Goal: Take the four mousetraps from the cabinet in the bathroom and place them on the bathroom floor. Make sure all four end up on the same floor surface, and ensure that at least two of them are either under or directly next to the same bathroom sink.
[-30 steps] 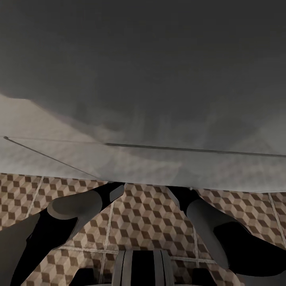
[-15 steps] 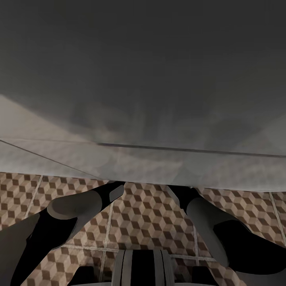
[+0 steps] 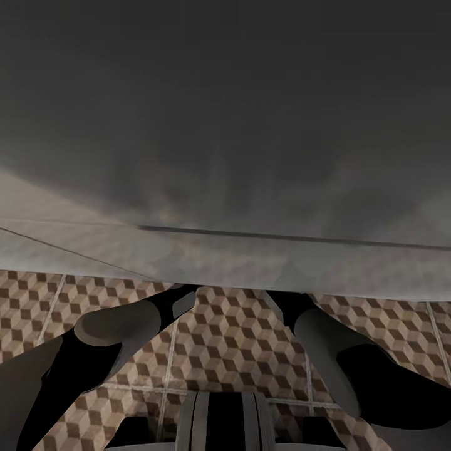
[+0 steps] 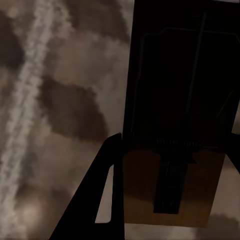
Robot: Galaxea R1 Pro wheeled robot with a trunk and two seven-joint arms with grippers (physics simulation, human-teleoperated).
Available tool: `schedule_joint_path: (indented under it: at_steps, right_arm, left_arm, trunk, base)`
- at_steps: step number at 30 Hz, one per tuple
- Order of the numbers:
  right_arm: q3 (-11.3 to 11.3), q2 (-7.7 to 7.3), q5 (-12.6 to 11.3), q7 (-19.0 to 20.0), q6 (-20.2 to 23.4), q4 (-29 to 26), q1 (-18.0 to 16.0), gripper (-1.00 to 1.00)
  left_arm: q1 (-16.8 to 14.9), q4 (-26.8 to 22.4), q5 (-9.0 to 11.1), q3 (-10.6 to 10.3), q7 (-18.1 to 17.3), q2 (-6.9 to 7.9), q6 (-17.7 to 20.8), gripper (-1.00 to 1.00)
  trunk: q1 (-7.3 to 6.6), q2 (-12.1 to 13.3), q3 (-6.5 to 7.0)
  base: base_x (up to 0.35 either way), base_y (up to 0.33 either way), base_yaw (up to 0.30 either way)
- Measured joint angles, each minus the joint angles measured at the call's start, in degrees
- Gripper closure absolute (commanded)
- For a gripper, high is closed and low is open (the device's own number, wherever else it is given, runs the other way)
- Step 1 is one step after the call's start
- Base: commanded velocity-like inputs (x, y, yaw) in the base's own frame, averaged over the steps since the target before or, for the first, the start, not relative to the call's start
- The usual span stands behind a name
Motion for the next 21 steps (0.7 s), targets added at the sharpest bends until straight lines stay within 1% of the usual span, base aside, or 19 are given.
schedule_joint_path:
  at_steps: [10,15,21]
  right_arm:
    - [0.0,0.01,-0.1,0.0,0.0,0.0,0.0,-1.0]
    - [0.0,0.07,-0.1,0.0,0.0,0.0,0.0,-1.0]
    - [0.0,0.09,-0.1,0.0,0.0,0.0,0.0,-1.0]
  left_arm:
    - [0.0,0.1,0.0,-0.1,0.3,-0.14,1.0,1.0]
    - [-0.1,0.5,-0.1,-0.1,0.5,-0.25,5.7,1.0]
    - [-0.1,0.6,-0.1,-0.1,0.6,-0.3,7.2,1.0]
  trunk:
    - [-0.16,0.0,-0.47]
    - [-0.33,0.0,-0.71]
    - [-0.53,0.0,-0.98]
  base:
    - [0.0,0.0,0.0]
    - [0.0,0.0,0.0]
    - [0.0,0.0,0.0]
